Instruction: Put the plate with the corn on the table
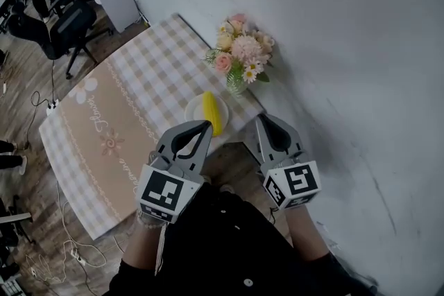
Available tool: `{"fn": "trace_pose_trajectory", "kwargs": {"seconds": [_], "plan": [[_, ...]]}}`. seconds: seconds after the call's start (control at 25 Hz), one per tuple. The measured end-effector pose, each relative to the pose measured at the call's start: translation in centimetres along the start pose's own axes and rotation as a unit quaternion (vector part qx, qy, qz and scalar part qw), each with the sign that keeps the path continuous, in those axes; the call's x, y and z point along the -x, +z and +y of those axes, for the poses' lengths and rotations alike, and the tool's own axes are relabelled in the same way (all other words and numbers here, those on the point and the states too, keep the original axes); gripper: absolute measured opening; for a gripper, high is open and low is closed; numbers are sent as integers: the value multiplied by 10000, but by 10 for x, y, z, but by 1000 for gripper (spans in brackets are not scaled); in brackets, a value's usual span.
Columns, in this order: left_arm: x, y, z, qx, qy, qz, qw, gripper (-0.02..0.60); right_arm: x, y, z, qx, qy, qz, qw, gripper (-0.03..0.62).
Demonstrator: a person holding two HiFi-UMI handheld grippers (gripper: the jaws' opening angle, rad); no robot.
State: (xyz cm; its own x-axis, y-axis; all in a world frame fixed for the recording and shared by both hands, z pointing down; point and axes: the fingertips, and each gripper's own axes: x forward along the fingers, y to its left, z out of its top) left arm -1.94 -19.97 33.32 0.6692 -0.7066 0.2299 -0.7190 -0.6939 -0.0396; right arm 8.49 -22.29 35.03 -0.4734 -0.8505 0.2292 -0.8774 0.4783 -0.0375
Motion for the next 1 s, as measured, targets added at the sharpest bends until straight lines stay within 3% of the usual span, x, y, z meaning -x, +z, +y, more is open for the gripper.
{"fn": "trace_pose_trajectory", "kwargs": {"seconds": [0.2, 0.48, 1.0], "plan": [[6, 6, -7, -55, -39, -34, 10000, 14, 10, 18, 4, 434, 12, -176, 9989, 44], [13, 8, -10, 39, 30, 76, 10000, 14, 19, 25, 1, 456, -54, -239, 9987, 44], [12, 7, -12, -193, -23, 46, 9998, 14, 17, 20, 14, 745, 94, -133, 9971, 43]]}}
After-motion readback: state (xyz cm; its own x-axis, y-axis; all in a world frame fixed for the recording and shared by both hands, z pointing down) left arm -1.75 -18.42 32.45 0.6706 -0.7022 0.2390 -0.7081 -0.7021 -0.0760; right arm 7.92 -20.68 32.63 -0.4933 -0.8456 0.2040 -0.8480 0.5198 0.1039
